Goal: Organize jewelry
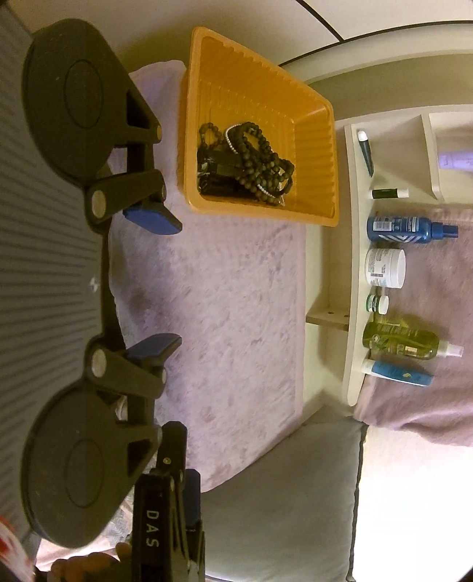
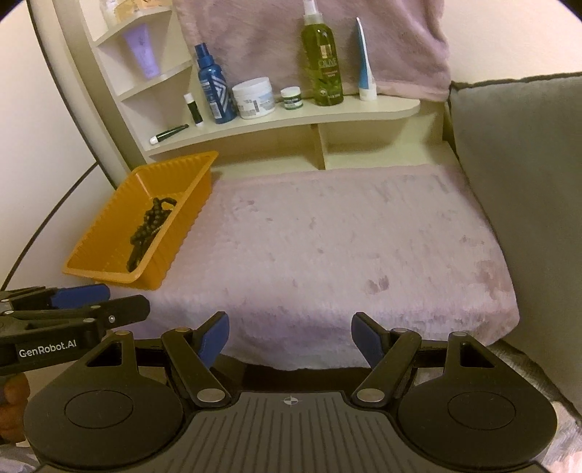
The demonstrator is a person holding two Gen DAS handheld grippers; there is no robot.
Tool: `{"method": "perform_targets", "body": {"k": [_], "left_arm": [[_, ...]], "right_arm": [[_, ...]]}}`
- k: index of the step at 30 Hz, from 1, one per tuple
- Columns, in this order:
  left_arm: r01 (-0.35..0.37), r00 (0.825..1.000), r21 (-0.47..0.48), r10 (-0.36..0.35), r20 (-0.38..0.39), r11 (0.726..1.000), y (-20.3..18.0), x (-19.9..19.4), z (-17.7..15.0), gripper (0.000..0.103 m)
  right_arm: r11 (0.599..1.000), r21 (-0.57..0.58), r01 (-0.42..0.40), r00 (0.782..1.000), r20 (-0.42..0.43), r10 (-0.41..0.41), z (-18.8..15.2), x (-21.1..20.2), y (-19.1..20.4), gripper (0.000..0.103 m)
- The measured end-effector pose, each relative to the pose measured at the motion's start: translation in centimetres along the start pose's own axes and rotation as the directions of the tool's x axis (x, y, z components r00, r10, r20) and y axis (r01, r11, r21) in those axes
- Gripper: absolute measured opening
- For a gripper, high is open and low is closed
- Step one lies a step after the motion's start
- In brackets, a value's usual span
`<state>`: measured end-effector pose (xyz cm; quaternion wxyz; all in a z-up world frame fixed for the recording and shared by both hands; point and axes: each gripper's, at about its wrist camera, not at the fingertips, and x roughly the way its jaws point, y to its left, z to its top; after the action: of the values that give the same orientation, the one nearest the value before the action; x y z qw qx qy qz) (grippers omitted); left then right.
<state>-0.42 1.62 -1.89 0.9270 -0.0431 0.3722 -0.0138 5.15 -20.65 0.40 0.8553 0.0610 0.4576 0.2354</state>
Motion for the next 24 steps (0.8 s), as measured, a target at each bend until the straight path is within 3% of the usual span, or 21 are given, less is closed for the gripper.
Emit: {"method": "perform_targets", "body": {"k": [24], "left_arm": [[0.008, 1.0, 0.001, -0.008, 0.007, 1.0, 0.07, -0.22, -0.01, 0.058]], "right_arm": [[1.0, -0.009, -0.002, 1.0, -0.001, 0.002, -0.17, 0.27, 0.7, 0.074]]}}
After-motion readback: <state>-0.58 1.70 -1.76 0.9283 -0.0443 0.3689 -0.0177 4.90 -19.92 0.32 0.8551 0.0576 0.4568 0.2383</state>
